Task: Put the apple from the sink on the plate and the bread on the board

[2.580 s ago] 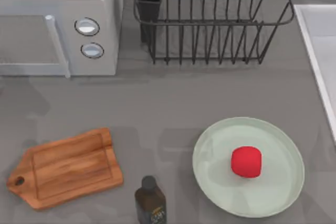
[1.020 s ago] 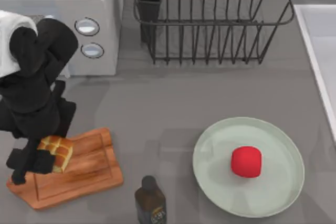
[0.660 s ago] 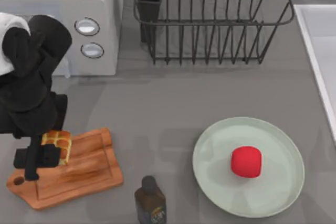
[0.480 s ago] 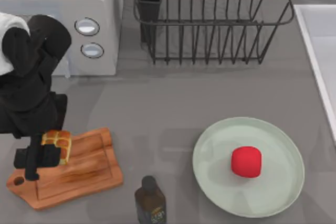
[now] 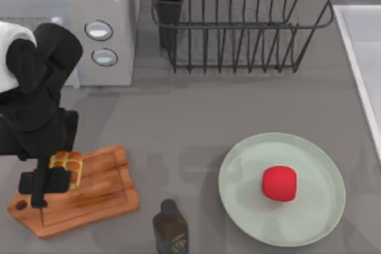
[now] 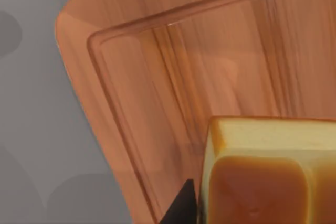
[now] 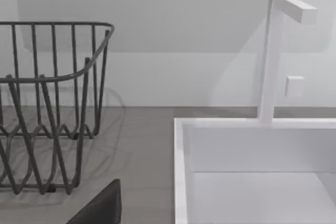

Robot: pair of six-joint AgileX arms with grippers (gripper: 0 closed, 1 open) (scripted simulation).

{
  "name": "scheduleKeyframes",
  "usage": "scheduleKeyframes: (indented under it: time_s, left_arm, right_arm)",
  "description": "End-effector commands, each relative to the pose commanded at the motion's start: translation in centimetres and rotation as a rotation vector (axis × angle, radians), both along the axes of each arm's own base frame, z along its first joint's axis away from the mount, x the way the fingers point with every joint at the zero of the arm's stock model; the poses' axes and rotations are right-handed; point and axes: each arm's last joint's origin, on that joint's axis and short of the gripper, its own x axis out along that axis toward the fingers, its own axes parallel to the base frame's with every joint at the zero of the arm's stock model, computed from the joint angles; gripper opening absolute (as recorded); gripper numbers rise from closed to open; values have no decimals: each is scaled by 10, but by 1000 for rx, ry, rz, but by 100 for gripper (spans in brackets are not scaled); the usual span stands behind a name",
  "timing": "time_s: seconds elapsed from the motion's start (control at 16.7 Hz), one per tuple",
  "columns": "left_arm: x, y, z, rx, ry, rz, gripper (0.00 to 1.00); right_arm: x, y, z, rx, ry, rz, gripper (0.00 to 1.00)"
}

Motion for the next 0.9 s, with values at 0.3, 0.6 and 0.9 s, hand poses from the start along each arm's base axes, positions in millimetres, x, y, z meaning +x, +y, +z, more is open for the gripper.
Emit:
scheduleKeyframes:
  time_s: [0.3, 0.6, 0.9]
  left_arm:
    - [1, 0, -14, -5, -12, 2, 0]
    - [1, 0, -26, -9, -22, 6, 0]
    - [-1, 1, -33, -2, -4, 6, 0]
  right_arm:
    - [0, 0, 0, 0, 0, 0, 100]
    - [0, 0, 0, 0, 0, 0, 100]
    - [0, 0, 0, 0, 0, 0, 100]
